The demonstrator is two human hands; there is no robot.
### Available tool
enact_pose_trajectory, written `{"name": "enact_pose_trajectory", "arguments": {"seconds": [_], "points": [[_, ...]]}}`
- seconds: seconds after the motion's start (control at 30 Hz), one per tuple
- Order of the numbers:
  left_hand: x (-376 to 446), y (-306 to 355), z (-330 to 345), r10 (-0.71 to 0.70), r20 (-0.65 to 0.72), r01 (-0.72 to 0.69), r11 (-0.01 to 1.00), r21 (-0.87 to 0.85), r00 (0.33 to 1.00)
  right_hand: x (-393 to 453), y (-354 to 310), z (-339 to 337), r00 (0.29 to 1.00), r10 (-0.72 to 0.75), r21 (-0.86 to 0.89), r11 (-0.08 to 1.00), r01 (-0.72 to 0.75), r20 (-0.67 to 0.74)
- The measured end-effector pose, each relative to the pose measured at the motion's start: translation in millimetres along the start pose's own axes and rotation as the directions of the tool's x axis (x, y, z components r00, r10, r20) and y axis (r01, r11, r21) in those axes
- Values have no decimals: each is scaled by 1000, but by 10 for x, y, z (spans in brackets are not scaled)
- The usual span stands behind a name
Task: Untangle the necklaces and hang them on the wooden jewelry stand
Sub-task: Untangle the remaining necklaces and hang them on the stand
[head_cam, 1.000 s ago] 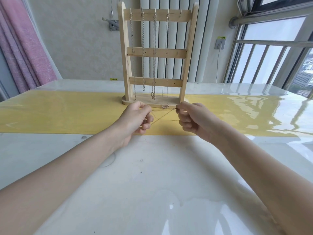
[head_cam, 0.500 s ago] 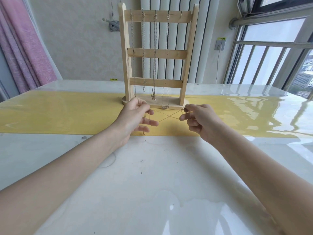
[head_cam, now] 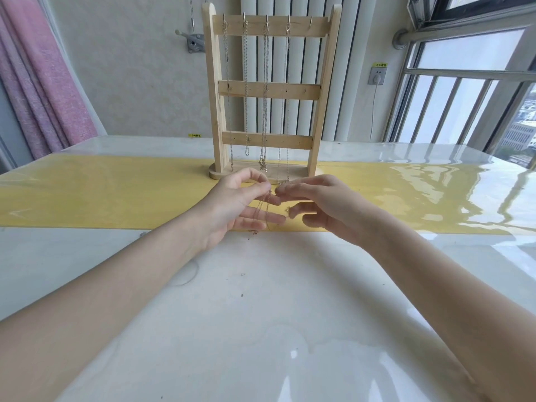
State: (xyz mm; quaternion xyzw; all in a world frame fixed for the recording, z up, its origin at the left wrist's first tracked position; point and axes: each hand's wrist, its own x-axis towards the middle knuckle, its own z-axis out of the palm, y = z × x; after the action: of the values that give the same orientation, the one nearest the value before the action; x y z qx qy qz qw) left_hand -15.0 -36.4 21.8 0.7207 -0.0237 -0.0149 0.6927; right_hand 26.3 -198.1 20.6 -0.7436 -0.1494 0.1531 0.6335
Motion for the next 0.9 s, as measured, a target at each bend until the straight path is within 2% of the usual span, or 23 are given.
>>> {"name": "enact_pose_trajectory", "arguments": {"seconds": [0.1, 0.17, 0.4, 0.6, 0.73, 0.9], "points": [[0, -6, -10, 3, 16, -3, 1000, 1, 1000, -3, 12, 11, 991, 41, 54, 997, -48, 130], [0, -7, -11, 3, 24, -2, 1000, -13, 1000, 13, 32, 7, 989, 23, 57, 998, -31, 147], [35, -11, -17, -72, 18, 74, 990, -122, 997, 21, 16, -63, 999, -29, -33, 999, 27, -35], [70, -28, -35, -77, -12, 75, 988, -134, 997, -2, 12, -59, 999, -27, -52, 998, 25, -26], [97, -46, -42, -28, -85, 24, 999, -46, 996, 2, 8, -63, 999, -31, -55, 998, 28, -45], [90, 2, -55, -14, -76, 2, 989, -151, 997, 2, 21, -69, 999, -25, -112, 993, 20, -41]]}}
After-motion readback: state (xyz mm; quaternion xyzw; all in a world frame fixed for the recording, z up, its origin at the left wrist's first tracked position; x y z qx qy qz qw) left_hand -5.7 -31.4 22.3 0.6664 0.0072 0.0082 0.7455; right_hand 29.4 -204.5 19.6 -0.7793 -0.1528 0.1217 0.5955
